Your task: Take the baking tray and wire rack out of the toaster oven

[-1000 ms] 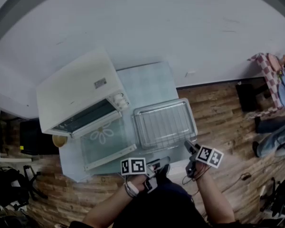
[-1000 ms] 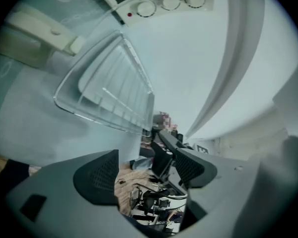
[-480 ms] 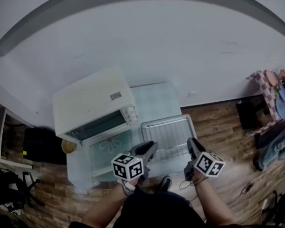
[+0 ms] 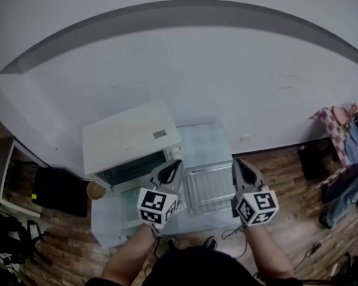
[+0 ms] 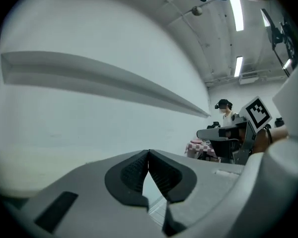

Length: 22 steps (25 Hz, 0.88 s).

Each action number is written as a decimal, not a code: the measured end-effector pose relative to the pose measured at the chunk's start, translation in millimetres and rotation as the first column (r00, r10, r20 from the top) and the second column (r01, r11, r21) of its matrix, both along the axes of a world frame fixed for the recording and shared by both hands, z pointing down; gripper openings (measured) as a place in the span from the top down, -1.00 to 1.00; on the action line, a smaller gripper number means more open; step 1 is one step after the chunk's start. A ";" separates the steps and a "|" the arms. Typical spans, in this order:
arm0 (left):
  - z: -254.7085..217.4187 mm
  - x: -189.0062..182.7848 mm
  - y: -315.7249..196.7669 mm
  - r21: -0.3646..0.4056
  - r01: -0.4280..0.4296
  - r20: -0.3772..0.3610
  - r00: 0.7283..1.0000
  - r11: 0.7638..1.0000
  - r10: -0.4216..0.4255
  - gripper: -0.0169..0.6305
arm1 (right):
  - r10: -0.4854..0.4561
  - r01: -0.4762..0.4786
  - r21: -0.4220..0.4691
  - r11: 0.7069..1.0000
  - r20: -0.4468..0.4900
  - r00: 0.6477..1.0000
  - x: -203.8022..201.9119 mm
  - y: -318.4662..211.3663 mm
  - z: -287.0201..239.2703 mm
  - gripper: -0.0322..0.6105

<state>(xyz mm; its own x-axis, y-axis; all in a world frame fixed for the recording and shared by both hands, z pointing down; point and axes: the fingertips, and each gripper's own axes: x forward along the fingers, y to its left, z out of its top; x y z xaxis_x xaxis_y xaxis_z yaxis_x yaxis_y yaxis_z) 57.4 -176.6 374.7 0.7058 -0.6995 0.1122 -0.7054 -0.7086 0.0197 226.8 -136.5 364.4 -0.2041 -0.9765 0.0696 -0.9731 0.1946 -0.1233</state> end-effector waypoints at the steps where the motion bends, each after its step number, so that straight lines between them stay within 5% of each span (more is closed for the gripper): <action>1: -8.3 -3.9 -0.3 0.025 0.009 0.001 1.000 1.000 -0.009 0.93 | -0.004 0.005 0.036 0.999 -0.034 0.999 -5.5 -0.1 -12.1 0.89; 9: -54.7 -27.2 5.6 0.159 0.035 -0.019 0.999 0.987 -0.032 0.93 | 0.004 0.018 0.169 0.985 -0.134 0.991 -39.3 3.0 -59.0 0.89; 22: -41.8 -48.1 2.7 0.151 -0.001 -0.037 0.999 0.989 0.007 0.93 | 0.066 -0.049 0.131 0.990 -0.134 0.989 -56.9 7.9 -45.1 0.89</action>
